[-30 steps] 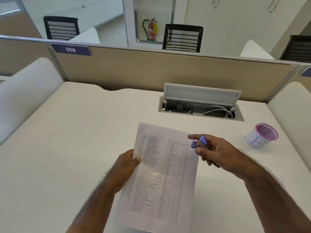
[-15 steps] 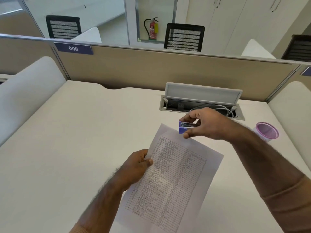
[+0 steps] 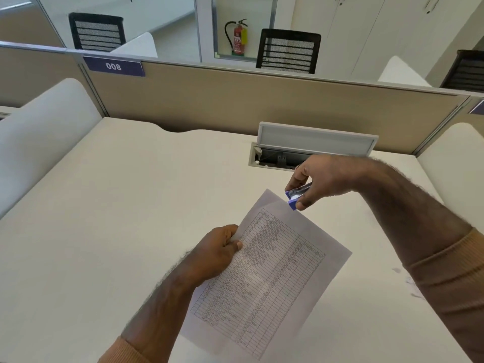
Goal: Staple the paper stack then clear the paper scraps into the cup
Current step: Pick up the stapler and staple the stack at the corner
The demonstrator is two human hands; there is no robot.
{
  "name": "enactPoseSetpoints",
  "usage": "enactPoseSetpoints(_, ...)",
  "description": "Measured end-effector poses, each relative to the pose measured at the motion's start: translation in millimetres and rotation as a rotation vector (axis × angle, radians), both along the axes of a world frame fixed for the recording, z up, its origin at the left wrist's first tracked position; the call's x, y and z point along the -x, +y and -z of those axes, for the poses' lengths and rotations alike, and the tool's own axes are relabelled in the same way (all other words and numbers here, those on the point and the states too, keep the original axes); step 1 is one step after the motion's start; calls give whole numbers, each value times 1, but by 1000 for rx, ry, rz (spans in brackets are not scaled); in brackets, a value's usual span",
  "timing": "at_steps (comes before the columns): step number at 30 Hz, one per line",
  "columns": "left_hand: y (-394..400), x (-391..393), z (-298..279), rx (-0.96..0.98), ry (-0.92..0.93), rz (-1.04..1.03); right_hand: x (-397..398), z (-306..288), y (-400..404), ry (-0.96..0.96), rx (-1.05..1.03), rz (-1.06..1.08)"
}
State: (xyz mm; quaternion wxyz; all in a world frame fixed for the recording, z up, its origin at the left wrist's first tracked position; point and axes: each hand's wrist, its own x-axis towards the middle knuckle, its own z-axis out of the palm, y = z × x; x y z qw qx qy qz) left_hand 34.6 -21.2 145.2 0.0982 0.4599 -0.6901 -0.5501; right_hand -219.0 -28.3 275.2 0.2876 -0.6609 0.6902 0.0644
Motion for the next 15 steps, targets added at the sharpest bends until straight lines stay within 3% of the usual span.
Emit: enactPoseSetpoints(15, 3, 0, -1, 142, -93, 48, -2, -8, -6, 93, -83, -55)
